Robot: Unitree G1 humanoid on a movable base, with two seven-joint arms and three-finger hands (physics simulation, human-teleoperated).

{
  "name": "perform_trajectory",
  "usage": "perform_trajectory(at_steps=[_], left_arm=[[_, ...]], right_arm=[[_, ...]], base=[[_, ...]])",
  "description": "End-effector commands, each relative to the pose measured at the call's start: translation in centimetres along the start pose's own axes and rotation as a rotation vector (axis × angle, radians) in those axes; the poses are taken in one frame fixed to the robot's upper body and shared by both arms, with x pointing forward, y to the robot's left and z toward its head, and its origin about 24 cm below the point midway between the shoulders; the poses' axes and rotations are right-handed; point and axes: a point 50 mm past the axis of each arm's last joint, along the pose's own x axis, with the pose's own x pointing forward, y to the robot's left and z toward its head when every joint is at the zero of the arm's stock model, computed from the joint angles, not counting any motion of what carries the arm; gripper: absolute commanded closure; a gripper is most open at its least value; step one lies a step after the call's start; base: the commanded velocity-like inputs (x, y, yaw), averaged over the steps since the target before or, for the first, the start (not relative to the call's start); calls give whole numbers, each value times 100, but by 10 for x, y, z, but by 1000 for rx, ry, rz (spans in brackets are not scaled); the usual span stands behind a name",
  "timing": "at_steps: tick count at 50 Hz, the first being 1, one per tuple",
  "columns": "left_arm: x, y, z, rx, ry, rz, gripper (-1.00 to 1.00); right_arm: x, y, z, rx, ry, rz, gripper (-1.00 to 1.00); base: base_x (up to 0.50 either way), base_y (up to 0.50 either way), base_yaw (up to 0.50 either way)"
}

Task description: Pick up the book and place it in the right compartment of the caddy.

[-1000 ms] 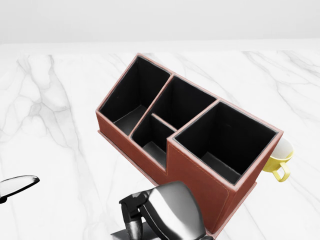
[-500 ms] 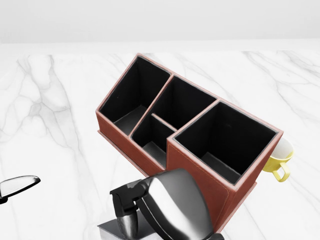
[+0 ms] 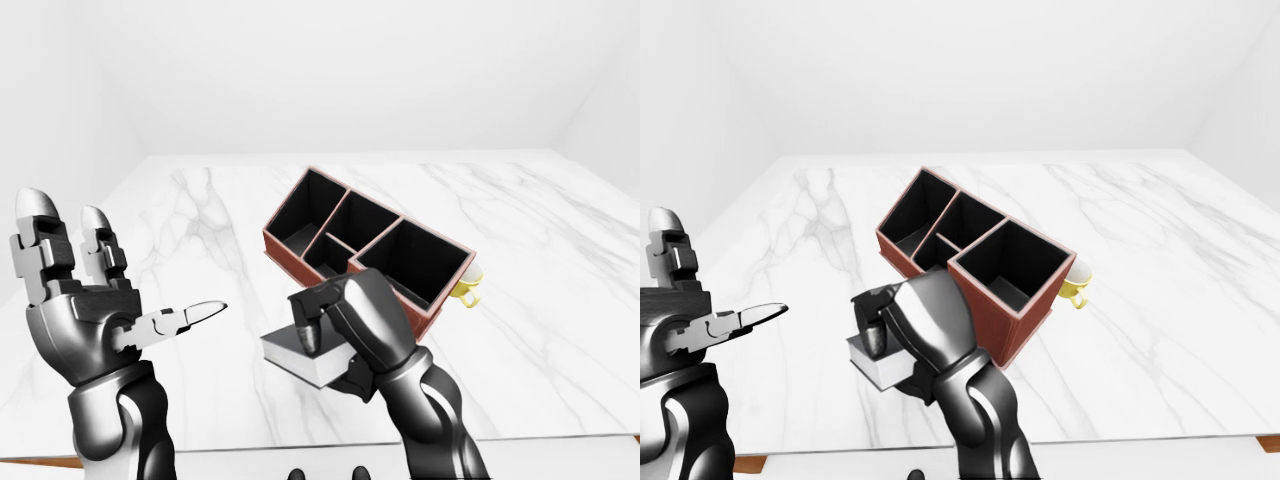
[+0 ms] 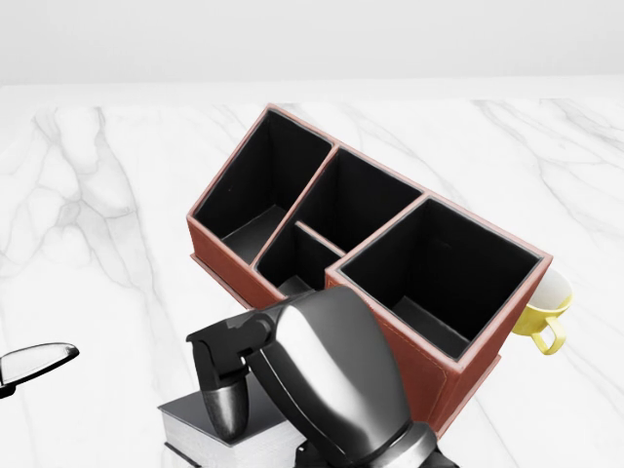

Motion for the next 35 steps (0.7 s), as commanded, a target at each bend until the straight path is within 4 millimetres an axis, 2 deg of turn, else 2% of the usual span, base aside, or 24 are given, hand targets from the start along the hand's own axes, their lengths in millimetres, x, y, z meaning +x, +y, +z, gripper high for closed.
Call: perform_trajectory(at_steps=[1, 11, 35], left_arm=[[0, 0, 0, 0, 1, -2, -100], [0, -1, -1, 1, 3, -2, -100], [0, -1, -1, -1, 7, -3, -100]], right_arm=[[14, -13, 3, 2, -33, -75, 100], [25, -20, 6, -2, -50, -101, 100], [49, -50, 32, -43, -163, -176, 100]], base=[[0, 0, 0], [0, 0, 0], [0, 0, 0]])
